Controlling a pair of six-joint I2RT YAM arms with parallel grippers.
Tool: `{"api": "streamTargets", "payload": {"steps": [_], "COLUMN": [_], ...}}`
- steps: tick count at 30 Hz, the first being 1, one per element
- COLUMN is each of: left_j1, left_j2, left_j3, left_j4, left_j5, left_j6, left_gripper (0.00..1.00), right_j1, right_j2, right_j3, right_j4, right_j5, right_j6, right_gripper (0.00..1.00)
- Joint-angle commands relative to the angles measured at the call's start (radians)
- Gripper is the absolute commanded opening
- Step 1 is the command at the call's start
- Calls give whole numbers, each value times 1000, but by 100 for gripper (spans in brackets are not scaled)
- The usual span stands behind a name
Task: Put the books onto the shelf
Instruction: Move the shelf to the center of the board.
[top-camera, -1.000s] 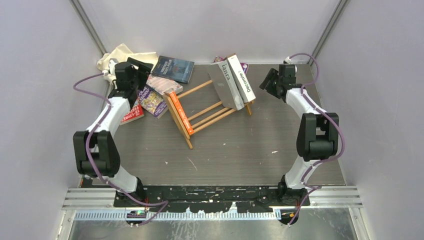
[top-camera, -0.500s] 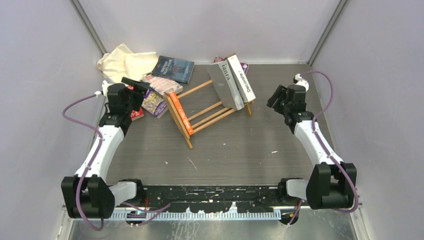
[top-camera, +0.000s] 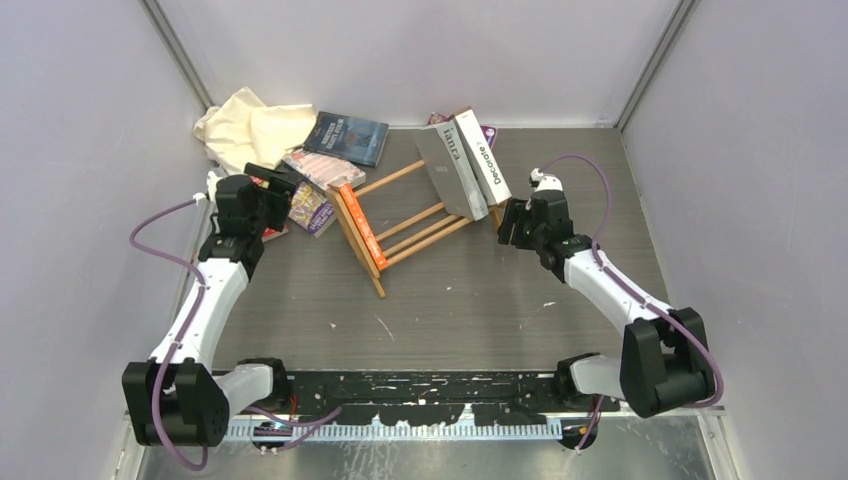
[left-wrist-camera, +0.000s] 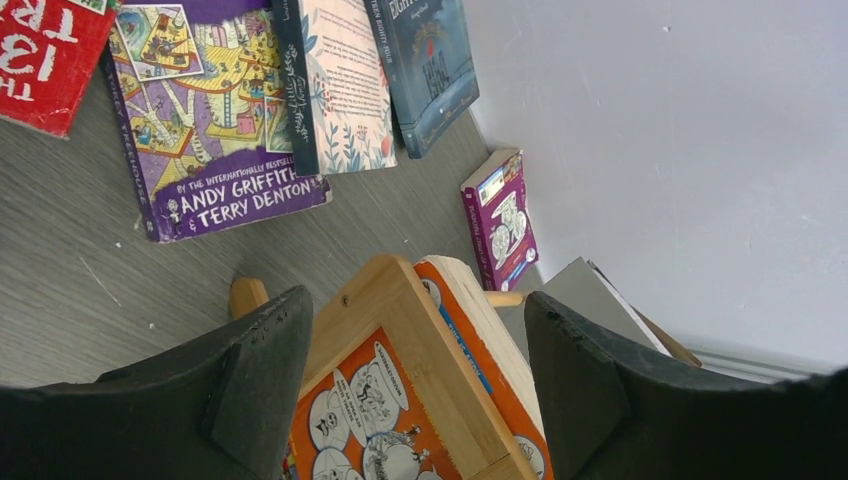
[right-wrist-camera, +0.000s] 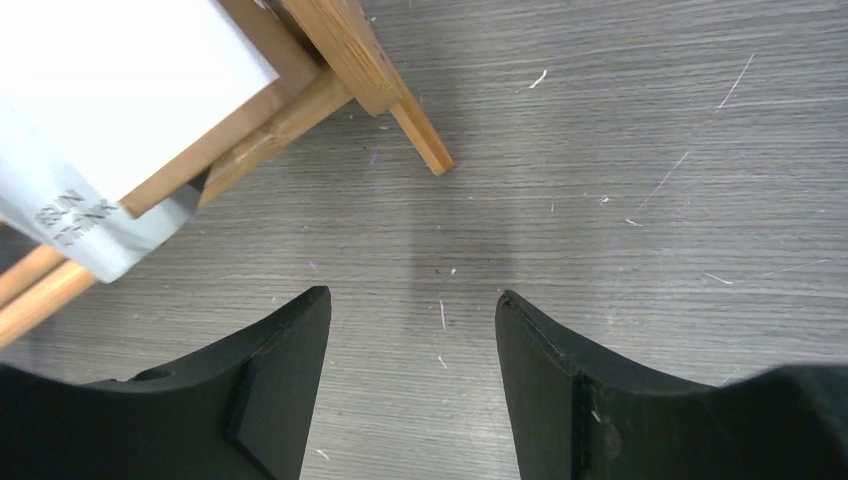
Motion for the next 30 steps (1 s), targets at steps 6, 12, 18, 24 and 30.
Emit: {"api": "streamTargets", "payload": {"steps": [6, 12, 18, 24, 30], "left_j1": [-2, -3, -4, -10, -14], "left_j2": [17, 10, -22, -62, -88], "left_j3": [-19, -10, -32, -24, 2], "left_j4": [143, 138, 113, 53, -10], "left_j5": [27, 20, 13, -22, -54], "left_j6": [-49, -39, -45, -39, -27], "left_gripper": [77, 77, 77, 77, 76], "right_j1": [50, 191, 355, 525, 649], "right_j2": [82, -16, -94, -15, 161], "right_j3": [12, 6, 13, 110, 263], "right_j4": [123, 39, -54, -115, -123], "right_j5": [36, 214, 426, 585, 685], "right_j6": [-10, 172, 450, 691, 796], "right_gripper": [66, 66, 66, 66, 68]}}
